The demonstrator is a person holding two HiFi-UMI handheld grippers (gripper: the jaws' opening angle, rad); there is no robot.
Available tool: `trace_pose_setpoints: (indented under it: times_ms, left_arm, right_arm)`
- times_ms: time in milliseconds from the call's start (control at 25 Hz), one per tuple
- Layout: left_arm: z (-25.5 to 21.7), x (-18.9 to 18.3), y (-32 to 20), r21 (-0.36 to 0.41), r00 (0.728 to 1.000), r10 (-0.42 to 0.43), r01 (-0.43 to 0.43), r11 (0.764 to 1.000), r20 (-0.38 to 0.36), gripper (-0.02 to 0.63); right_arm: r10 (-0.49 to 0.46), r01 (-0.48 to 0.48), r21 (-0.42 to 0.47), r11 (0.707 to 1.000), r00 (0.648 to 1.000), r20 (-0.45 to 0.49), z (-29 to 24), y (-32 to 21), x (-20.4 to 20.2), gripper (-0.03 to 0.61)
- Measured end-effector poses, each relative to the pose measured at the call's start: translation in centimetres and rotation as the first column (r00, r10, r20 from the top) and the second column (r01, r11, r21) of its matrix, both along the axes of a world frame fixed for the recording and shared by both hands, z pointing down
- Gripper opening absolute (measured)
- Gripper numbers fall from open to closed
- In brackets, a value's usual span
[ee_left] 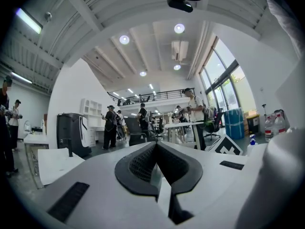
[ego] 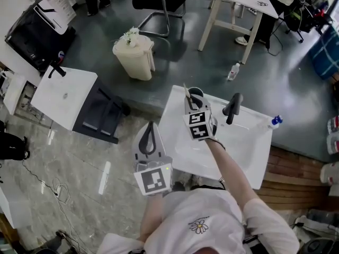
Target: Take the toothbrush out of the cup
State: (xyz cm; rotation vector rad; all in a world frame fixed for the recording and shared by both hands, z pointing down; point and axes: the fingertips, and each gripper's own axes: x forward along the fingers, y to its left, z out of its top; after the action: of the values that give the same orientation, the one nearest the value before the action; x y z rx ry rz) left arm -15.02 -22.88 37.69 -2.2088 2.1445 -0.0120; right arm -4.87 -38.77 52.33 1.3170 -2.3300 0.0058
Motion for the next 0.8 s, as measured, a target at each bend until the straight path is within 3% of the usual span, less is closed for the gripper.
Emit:
trace_pose_setpoints:
  times_ms: [360,560,800]
  left_arm:
    - [-0.4,-0.3,-0.3,0.000,1.000,-0.004,0.004,1.000,0.017,0.014]
    - [-1.0,0.9,-0.7,0.017,1.000,0.020,-0.020,1.000,0.014,0.014]
    - [-1.5,2.8,-1.0,0.008,0.993,0.113,-0.113,0.994,-0.014,0.014]
  right_arm:
    - [0.007,-0.010,0.019,1.000,0.993,0.119,-5.3,0.4,0.3,0.037]
    - [0.010,-0.030,0.109,0.994,0.984,0.179,-11.3,0.9,1.6,0.037]
    - [-0.012,-0.060,0.221,0.973,0.950,0.312,-19.0,3.2,3.8,0.037]
